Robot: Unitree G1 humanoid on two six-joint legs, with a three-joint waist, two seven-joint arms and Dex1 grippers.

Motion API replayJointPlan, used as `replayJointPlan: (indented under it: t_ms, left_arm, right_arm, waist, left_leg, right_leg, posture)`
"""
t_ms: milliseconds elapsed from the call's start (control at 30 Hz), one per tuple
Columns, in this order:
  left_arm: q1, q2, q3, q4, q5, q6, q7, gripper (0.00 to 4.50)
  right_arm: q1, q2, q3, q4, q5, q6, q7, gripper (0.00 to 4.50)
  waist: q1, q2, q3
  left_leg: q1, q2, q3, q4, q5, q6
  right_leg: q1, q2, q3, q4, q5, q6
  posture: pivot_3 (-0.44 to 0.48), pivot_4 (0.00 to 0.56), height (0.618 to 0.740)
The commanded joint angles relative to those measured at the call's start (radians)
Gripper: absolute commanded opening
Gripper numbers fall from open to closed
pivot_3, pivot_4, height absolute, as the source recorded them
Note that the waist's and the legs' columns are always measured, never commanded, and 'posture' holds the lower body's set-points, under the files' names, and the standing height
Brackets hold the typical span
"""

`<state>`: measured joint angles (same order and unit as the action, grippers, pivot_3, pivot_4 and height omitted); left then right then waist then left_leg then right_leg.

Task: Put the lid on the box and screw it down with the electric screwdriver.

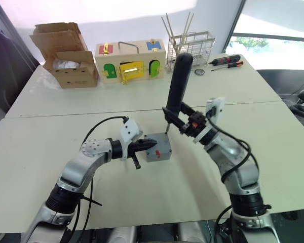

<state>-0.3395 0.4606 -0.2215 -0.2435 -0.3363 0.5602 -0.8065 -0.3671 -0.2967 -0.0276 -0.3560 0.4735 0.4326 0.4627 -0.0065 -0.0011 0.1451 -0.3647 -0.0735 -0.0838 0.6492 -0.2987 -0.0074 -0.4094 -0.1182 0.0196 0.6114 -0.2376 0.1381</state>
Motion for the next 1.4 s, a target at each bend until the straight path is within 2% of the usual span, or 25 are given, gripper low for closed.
replayJointPlan:
  t_ms: [33,167,333,433,533,767,900,1100,1233,1400]
  left_arm:
    - [0.039,0.017,-0.013,0.005,0.01,0.024,0.0,0.0]
    - [0.059,0.098,0.05,-0.117,-0.066,0.105,-0.043,0.0]
    - [-0.002,0.182,0.181,-0.193,-0.197,0.207,-0.066,0.0]
    - [-0.051,0.186,0.178,-0.23,-0.229,0.229,-0.072,0.0]
    - [-0.064,0.186,0.143,-0.285,-0.257,0.247,-0.081,0.0]
    - [-0.043,0.191,0.079,-0.371,-0.286,0.26,-0.087,0.0]
    - [0.002,0.183,0.003,-0.424,-0.271,0.251,-0.078,0.0]
    - [0.044,0.196,0.0,-0.491,-0.295,0.28,-0.037,0.0]
    - [0.064,0.2,0.004,-0.529,-0.319,0.304,-0.011,0.0]
    - [0.086,0.213,0.009,-0.534,-0.319,0.314,0.017,0.0]
  right_arm:
    - [-0.09,-0.021,-0.117,-0.141,0.14,0.072,-0.053,1.84]
    - [-0.207,-0.046,-0.282,-0.109,0.34,0.246,-0.22,1.84]
    - [-0.294,-0.288,-0.45,0.024,0.563,0.563,-0.302,1.84]
    - [-0.255,-0.535,-0.412,0.114,0.477,0.684,-0.224,1.84]
    - [-0.202,-0.719,-0.389,0.218,0.463,0.85,-0.16,1.84]
    - [-0.114,-0.91,-0.342,0.387,0.435,1.074,-0.018,1.84]
    - [-0.132,-0.94,-0.202,0.611,0.33,1.048,0.069,1.84]
    - [-0.263,-0.924,-0.001,0.768,0.191,0.936,0.235,1.84]
    - [-0.324,-0.889,0.075,0.845,0.122,0.897,0.311,1.84]
    - [-0.395,-0.804,0.112,0.953,0.018,0.829,0.317,1.84]
  waist:
    - [-0.002,0.0,0.001]
    - [-0.01,0.0,0.004]
    - [0.009,0.0,0.016]
    - [0.019,0.001,0.021]
    - [0.019,0.001,0.021]
    - [0.004,0.005,0.029]
    - [0.003,0.005,0.032]
    - [-0.012,0.011,0.034]
    - [-0.006,0.011,0.035]
    - [-0.004,0.006,0.036]
  left_leg:
    - [-0.002,0.0,0.0,0.0,0.0,0.0]
    - [-0.004,0.001,0.0,0.0,0.0,0.0]
    - [-0.013,0.0,0.0,0.002,0.001,-0.001]
    - [-0.019,0.0,0.0,0.003,0.001,-0.001]
    - [-0.027,0.0,0.001,0.006,0.002,-0.002]
    - [-0.028,0.0,0.006,0.009,0.0,0.002]
    - [-0.026,0.0,0.005,0.015,-0.002,0.005]
    - [-0.026,0.0,0.007,0.018,-0.002,0.005]
    - [-0.026,0.001,0.007,0.016,-0.001,0.004]
    - [-0.026,0.0,0.006,0.018,0.0,0.002]
  right_leg:
    - [-0.002,0.0,0.0,0.0,0.0,0.0]
    - [-0.004,0.0,0.0,0.001,0.0,0.0]
    - [-0.014,-0.001,0.0,0.003,0.001,-0.001]
    - [-0.017,-0.001,-0.001,0.002,0.001,-0.001]
    - [-0.022,-0.001,-0.002,0.0,0.001,-0.001]
    - [-0.023,-0.002,0.0,-0.002,0.001,-0.001]
    - [-0.019,-0.001,-0.001,0.001,0.001,-0.001]
    - [-0.018,-0.001,0.002,0.001,0.003,-0.001]
    - [-0.02,0.0,0.001,0.003,0.003,0.0]
    - [-0.019,0.0,0.001,0.002,0.004,0.0]
  posture:
    - [0.0,0.15,0.739]
    - [0.0,0.15,0.739]
    - [0.0,0.15,0.739]
    - [0.0,0.15,0.739]
    - [0.0,0.15,0.739]
    - [0.0,0.15,0.739]
    - [0.0,0.15,0.739]
    - [0.0,0.15,0.739]
    - [0.0,0.15,0.739]
    - [0.0,0.15,0.739]
